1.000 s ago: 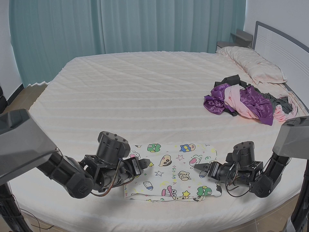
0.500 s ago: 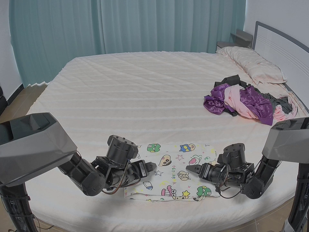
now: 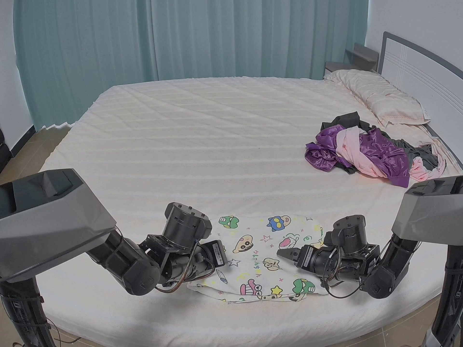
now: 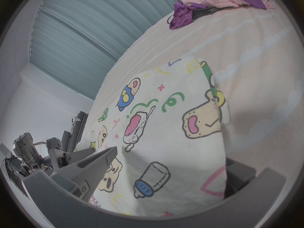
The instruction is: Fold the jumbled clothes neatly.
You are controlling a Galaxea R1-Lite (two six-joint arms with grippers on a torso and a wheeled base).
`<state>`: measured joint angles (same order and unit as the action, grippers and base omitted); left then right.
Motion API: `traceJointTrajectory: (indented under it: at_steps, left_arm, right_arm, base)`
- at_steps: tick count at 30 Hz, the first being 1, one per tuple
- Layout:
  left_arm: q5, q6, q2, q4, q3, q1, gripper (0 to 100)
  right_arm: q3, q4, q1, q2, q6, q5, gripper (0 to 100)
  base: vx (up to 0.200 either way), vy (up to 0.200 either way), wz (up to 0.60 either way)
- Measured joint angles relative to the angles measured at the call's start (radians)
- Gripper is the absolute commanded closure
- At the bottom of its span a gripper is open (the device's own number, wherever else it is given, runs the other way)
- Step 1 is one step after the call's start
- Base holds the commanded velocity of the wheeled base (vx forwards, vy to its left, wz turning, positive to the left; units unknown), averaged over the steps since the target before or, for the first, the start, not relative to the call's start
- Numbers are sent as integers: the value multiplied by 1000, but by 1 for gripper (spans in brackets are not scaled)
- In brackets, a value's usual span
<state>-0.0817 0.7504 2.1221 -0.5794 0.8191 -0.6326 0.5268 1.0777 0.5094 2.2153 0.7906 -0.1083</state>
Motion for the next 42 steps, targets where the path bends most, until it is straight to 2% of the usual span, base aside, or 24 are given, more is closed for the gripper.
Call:
traceJointTrajectory:
  at_steps: [8,23,33,42]
  left_arm:
    - [-5,87,-50,61,-2,-5,100]
    - [-17,94,-88,80,4,-10,100]
    - [-85,109,-96,79,-2,-43,100]
    - [-91,110,-110,84,-3,-69,100]
  right_arm:
    - [-16,-8,1,-25,3,-4,100]
    - [-3,0,1,-8,6,6,100]
    - [-46,-1,1,-95,6,6,100]
    - [-64,-1,1,-132,7,6,100]
  base:
    - [0,0,0]
    - [0,0,0]
    - [0,-200,0]
    - [0,-200,0]
